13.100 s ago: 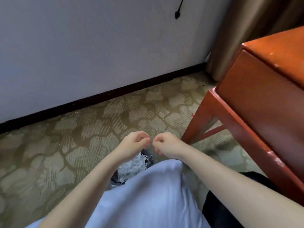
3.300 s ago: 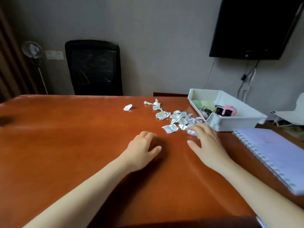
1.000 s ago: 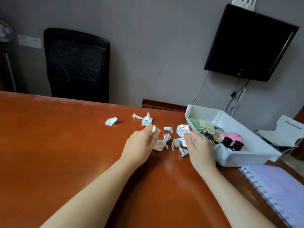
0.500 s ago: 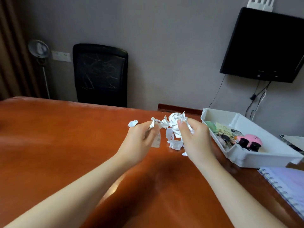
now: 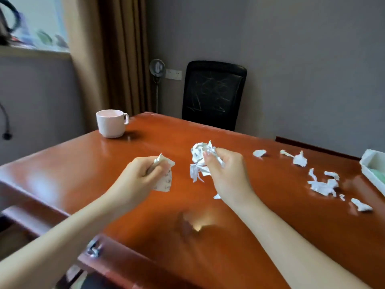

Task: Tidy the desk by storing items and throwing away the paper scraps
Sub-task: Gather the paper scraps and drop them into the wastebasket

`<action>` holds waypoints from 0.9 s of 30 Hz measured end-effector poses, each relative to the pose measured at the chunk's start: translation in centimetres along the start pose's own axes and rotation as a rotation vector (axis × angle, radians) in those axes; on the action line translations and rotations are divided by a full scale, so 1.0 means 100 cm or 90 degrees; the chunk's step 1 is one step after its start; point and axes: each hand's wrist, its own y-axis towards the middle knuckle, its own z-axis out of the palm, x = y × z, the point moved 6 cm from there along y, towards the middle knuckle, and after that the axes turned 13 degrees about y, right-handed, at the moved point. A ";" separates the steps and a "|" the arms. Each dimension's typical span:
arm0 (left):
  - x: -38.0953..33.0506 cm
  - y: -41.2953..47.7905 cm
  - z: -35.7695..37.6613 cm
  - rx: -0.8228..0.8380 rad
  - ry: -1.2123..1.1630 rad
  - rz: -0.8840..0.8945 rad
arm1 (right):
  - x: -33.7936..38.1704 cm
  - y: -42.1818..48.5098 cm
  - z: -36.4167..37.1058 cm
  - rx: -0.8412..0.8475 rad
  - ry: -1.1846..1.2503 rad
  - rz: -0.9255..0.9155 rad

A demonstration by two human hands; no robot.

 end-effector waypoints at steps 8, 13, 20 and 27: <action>0.099 -0.099 -0.113 -0.110 0.013 -0.179 | 0.038 -0.028 0.165 0.172 0.142 0.011; 0.162 -0.167 -0.160 -0.192 -0.005 -0.307 | 0.054 -0.059 0.260 0.287 0.202 0.023; 0.260 -0.275 -0.176 -0.265 -0.066 -0.522 | 0.044 -0.115 0.379 0.413 0.235 0.069; 0.348 -0.360 -0.171 -0.306 -0.158 -0.729 | 0.000 -0.178 0.477 0.534 0.216 0.212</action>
